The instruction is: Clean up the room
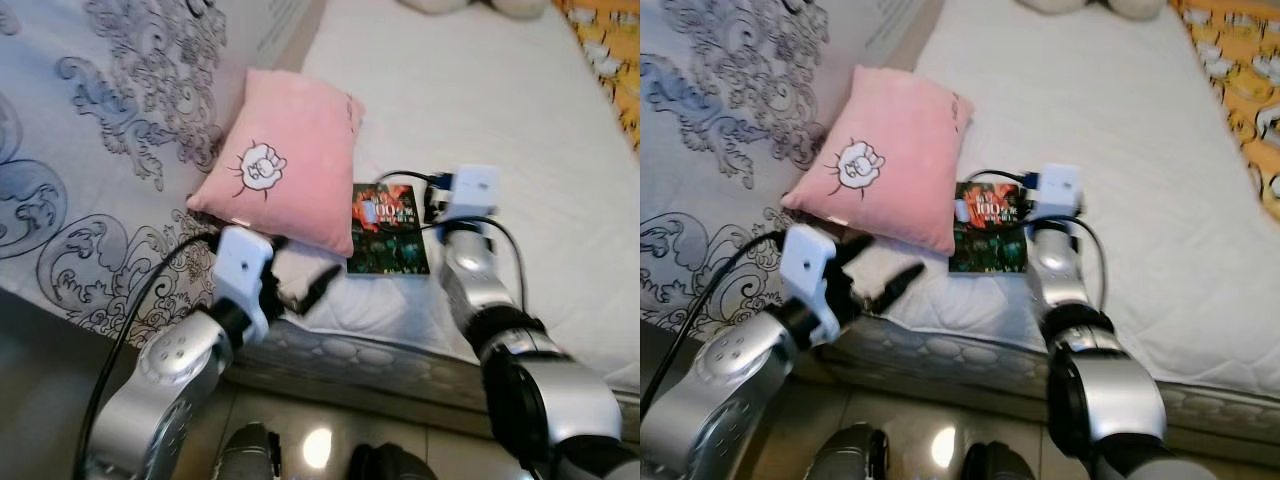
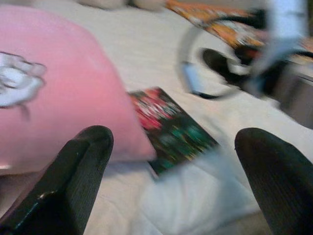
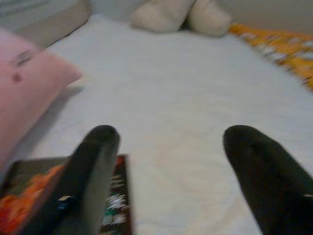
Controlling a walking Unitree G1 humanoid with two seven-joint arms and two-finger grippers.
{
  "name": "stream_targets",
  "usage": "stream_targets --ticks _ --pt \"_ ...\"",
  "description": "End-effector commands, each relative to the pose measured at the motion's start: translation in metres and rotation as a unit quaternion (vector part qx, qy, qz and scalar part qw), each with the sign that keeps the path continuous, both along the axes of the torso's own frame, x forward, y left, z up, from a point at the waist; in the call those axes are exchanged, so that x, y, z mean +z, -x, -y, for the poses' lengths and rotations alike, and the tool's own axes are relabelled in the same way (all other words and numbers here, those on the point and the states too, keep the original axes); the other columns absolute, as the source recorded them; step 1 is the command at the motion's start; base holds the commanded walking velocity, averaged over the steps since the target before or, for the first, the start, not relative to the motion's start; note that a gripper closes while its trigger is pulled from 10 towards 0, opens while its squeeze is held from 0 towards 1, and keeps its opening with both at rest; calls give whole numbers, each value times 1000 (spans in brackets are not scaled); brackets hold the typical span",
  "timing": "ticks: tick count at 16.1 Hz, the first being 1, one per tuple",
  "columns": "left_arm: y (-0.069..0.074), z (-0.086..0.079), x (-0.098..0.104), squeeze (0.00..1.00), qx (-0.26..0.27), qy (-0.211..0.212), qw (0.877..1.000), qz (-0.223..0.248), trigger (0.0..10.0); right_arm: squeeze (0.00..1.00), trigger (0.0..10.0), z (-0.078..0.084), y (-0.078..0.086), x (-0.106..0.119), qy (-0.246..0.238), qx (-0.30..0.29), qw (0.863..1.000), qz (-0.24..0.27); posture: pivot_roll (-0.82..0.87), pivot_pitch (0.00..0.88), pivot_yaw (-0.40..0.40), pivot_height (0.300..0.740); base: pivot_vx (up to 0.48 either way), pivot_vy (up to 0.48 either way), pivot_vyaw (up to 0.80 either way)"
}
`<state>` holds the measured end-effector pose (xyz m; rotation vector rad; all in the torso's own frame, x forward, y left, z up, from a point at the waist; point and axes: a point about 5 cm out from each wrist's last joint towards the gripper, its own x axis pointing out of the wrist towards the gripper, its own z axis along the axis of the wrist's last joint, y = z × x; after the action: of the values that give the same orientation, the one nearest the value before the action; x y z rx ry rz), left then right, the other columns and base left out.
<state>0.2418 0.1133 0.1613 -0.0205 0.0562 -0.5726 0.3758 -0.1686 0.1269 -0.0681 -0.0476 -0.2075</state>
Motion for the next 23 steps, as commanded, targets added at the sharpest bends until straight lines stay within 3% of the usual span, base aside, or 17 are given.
stream_targets --ticks 1,2,3,5,6,7,8,11,13,15,19,23 --pt "-6 -3 -1 0 37 -4 999 10 10000 1000 10000 8 8 1 20 -12 999 34 194 8 -56 723 0 0 0" --pt "-10 -6 -2 0 61 -1 998 11 10000 1000 10000 11 14 -1 27 -16 998 47 183 0 -58 723 0 0 0" --pt "-21 -18 -9 0 127 1 992 4 10000 1000 10000 19 35 -8 35 -28 997 67 146 0 -65 723 0 0 0" --pt "-26 -27 -15 0 161 7 987 -8 10000 1000 10000 23 59 -19 35 -31 997 63 125 0 -67 723 0 0 0" --pt "-28 -30 -18 0 168 8 986 -9 10000 1000 10000 23 82 -32 26 -28 998 46 110 0 -68 723 0 0 0" --pt "-29 -30 -20 0 164 1 986 -1 10000 878 10000 15 103 -43 10 -4 999 39 94 0 -66 723 0 0 0" --pt "-29 -30 -21 0 167 1 986 1 10000 0 10000 12 110 -43 1 3 999 40 88 0 -64 723 0 0 0" --pt "-37 -31 -33 0 209 31 977 -23 10000 0 10000 9 110 -43 8 -8 999 36 56 0 -50 723 0 -320 0" --pt "-40 -38 -41 0 247 20 968 -29 10000 0 10000 16 110 -48 -4 -21 999 27 44 0 -48 723 0 -480 0" --pt "-42 -44 -41 0 269 13 963 -13 10000 0 10000 18 112 -46 -21 5 999 33 38 0 -40 723 0 -371 0" --pt "-50 -36 -33 0 246 10 969 14 10000 0 10000 7 100 -45 -43 55 997 22 42 0 -30 723 0 -449 0" --pt "-55 -36 -31 0 236 5 971 25 10000 0 10000 2 97 -44 -39 68 997 21 33 0 -21 723 0 -457 0"
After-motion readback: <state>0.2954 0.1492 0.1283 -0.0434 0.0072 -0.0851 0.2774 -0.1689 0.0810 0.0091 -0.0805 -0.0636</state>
